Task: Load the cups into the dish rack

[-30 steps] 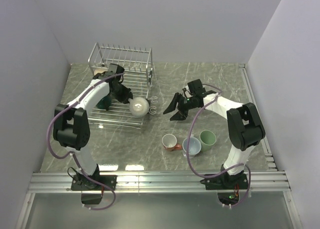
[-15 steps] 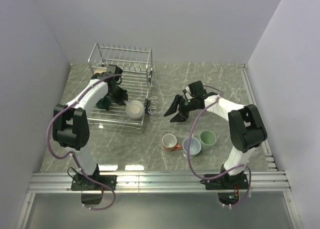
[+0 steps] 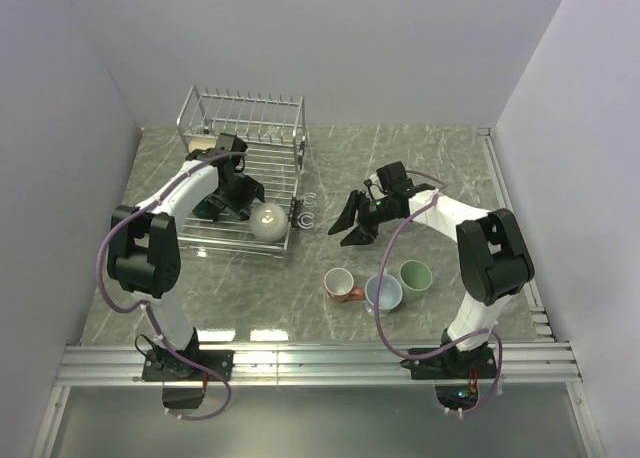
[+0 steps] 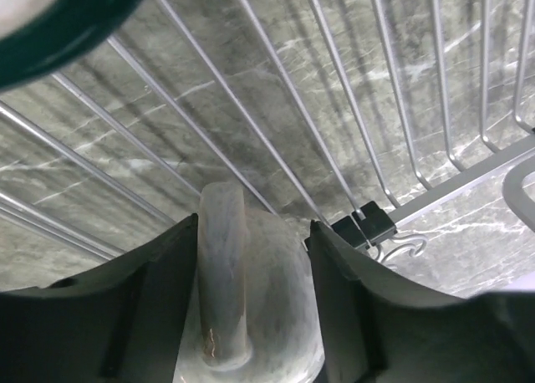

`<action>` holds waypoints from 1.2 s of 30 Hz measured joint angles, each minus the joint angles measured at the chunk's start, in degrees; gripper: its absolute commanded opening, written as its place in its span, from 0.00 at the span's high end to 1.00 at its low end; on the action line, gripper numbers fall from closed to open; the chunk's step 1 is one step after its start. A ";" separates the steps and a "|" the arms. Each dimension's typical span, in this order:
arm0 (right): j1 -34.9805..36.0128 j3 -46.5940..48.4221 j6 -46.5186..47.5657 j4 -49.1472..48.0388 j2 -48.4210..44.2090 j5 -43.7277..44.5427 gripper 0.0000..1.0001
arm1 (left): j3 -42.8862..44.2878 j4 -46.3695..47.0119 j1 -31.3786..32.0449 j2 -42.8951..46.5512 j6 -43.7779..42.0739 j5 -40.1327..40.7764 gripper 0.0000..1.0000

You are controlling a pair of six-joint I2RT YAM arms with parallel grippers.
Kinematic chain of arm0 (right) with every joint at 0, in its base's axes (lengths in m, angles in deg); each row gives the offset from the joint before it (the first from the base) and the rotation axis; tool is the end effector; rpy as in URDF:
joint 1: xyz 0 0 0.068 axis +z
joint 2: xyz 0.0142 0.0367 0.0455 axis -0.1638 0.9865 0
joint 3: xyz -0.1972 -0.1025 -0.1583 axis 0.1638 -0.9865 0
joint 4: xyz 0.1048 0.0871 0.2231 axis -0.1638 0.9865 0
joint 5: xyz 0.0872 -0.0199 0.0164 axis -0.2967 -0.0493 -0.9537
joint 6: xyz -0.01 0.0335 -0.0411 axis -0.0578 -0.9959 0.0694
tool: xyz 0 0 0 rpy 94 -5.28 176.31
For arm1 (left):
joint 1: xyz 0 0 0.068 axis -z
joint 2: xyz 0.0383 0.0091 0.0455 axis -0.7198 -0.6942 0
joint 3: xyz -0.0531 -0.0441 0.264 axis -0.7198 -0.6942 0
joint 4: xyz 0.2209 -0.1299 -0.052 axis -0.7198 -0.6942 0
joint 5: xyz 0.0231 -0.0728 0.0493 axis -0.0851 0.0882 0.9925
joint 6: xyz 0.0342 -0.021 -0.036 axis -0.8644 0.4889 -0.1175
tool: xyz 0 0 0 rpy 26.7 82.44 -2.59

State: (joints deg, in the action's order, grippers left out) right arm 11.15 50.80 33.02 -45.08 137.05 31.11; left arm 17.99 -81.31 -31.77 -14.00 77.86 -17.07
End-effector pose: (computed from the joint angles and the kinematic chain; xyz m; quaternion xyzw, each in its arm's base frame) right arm 0.3174 0.1463 0.1861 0.0873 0.8897 0.4481 0.0066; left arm 0.3544 -0.0906 0.2331 -0.4782 0.8614 -0.1215 0.1207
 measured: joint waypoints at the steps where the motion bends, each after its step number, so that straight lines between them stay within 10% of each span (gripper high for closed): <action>1: 0.00 0.11 0.07 0.17 0.00 -0.02 0.41 | 0.00 -0.09 0.00 -0.04 0.04 -0.11 0.36; 10: 0.00 0.26 0.15 0.22 0.00 -0.20 0.41 | 1.84 -3.61 0.17 -0.09 0.22 -1.01 0.14; 36: 1.66 5.97 11.96 14.40 -11.52 11.15 0.41 | 10.03 -14.51 0.35 20.68 -1.57 6.67 0.17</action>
State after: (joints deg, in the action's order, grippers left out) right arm 12.81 56.77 44.98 -30.68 125.54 42.26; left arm 28.03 -95.83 -31.42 6.68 76.28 -10.40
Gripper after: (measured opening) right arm 0.598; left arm 0.828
